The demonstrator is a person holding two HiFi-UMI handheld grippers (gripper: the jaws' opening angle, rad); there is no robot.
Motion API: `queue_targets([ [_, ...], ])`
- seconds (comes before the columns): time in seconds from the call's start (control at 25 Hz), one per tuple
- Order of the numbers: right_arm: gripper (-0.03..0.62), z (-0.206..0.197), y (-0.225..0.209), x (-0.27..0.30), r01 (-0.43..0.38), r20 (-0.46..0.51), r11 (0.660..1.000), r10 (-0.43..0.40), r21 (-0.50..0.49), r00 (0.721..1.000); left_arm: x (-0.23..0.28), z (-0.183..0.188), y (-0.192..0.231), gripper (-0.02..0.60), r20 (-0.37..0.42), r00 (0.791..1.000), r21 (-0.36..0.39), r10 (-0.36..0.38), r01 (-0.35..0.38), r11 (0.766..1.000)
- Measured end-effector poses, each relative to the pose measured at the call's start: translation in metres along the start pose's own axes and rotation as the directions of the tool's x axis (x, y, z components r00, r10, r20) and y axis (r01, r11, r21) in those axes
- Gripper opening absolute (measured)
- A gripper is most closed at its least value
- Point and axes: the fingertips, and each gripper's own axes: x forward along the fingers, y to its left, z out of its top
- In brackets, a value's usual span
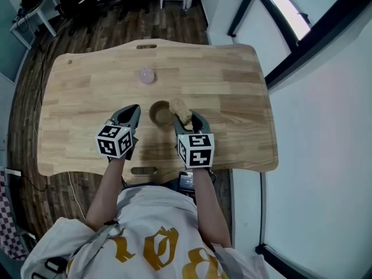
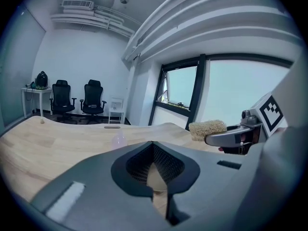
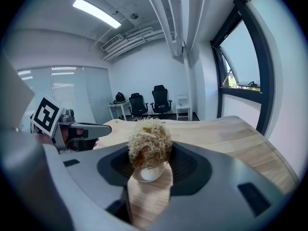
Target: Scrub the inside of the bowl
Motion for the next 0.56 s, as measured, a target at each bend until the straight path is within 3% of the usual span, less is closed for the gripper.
queue_targets([
  [0.16,0.181,-0.002,-0.003,-0.003,0.005,-0.001,1.000,-0.005,-0.005,1.000,-0.001,-0.001,-0.002,0.003,0.008,1.000,-0.019,-0.007,0.007,1.000],
  [0.56,0.181,-0.007,-0.002,-0.011,-0.011,-0.007,1.000,0.011,-0.007,1.000,-0.007,-0.007,-0.005,0.003,-0.006,1.000,0.024,0.017,-0.017,1.000],
])
